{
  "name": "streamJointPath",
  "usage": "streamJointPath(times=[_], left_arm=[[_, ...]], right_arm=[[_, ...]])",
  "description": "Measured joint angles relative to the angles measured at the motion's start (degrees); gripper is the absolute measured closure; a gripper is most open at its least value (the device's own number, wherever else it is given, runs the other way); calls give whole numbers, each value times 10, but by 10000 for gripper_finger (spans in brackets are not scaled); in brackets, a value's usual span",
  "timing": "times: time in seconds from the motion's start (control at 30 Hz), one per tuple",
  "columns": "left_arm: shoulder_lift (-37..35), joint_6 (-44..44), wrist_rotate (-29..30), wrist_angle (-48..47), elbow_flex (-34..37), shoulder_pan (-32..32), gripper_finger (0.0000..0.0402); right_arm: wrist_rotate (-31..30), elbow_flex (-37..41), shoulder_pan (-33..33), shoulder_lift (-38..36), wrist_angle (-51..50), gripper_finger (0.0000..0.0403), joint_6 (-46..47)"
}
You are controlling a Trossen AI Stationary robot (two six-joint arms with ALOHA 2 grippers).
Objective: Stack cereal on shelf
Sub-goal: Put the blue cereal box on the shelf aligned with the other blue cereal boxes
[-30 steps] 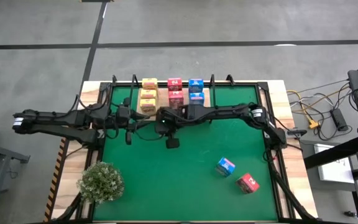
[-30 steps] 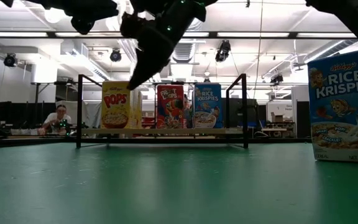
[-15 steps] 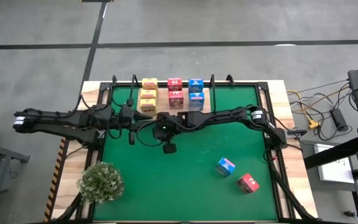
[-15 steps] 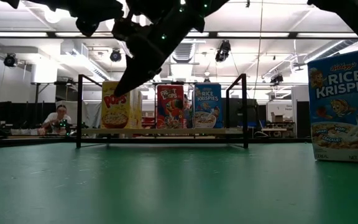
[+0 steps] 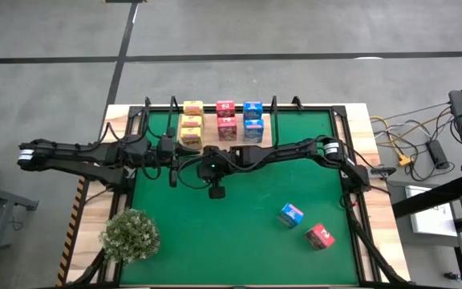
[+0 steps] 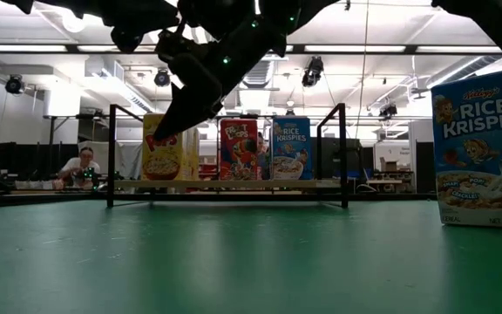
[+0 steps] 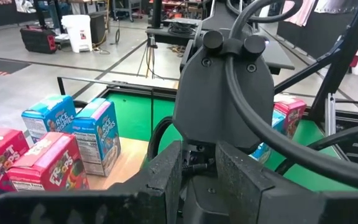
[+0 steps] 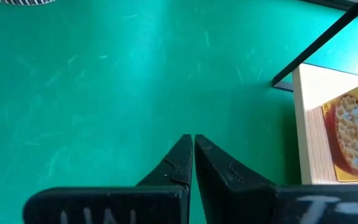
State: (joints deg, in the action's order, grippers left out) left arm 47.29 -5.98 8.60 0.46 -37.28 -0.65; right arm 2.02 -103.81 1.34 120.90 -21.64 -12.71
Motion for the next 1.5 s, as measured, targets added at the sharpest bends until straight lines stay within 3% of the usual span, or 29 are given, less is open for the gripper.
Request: streamJointPath(times=[0.33, 0.73, 1.5], left_arm=[[7, -10, -1, 0, 0, 0, 318], [14, -21, -1, 0, 0, 0, 318], [53, -23, -1, 40, -1, 0, 318]], right_arm=[[0, 0, -8, 0, -39, 394, 2], [-1, 0, -28, -27, -157, 394, -29], [-1, 2, -34, -141, -400, 394, -16]])
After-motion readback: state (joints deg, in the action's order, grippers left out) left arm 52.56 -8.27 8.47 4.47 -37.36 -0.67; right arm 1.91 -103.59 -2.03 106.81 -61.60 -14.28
